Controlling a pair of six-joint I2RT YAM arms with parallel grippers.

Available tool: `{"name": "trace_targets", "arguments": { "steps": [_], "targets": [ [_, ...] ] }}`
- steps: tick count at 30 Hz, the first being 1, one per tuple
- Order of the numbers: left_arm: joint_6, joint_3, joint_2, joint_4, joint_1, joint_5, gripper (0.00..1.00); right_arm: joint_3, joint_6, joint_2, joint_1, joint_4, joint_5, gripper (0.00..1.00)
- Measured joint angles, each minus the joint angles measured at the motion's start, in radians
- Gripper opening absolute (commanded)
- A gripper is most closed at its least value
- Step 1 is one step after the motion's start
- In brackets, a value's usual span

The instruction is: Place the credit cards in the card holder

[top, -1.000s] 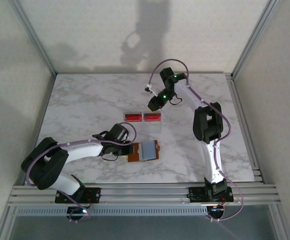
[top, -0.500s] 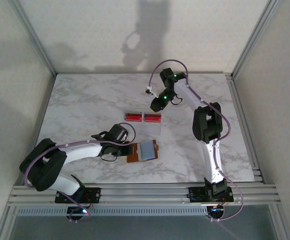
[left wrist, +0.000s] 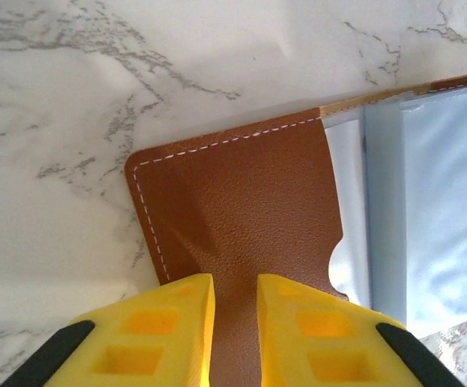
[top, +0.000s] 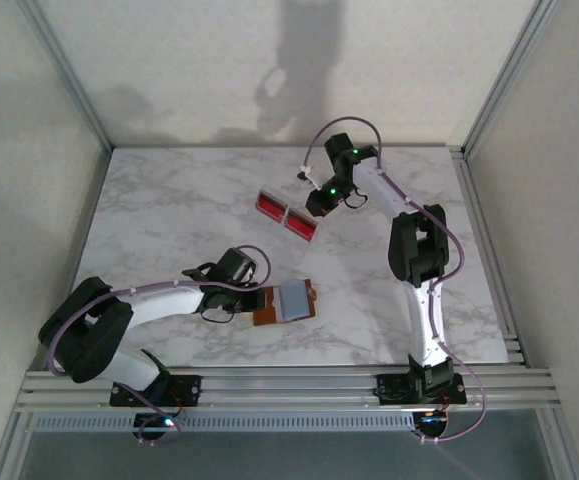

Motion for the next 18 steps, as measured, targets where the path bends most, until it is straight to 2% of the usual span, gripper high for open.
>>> {"name": "trace_targets", "arguments": {
  "steps": [8, 13, 18],
  "targets": [
    [-0.004, 0.0, 0.0, 0.0, -0.001, 0.0, 0.22, -0.202, 0.185, -0.139, -0.005, 0.137, 0.112, 0.0],
    [-0.004, 0.0, -0.002, 0.0, -0.007, 0.0, 0.22, -0.368, 0.321, -0.273, -0.036, 0.227, 0.248, 0.0],
    [-0.002, 0.0, -0.002, -0.001, -0.011, 0.0, 0.22, -0.5, 0.466, -0.386, -0.11, 0.279, 0.396, 0.0]
  ]
}}
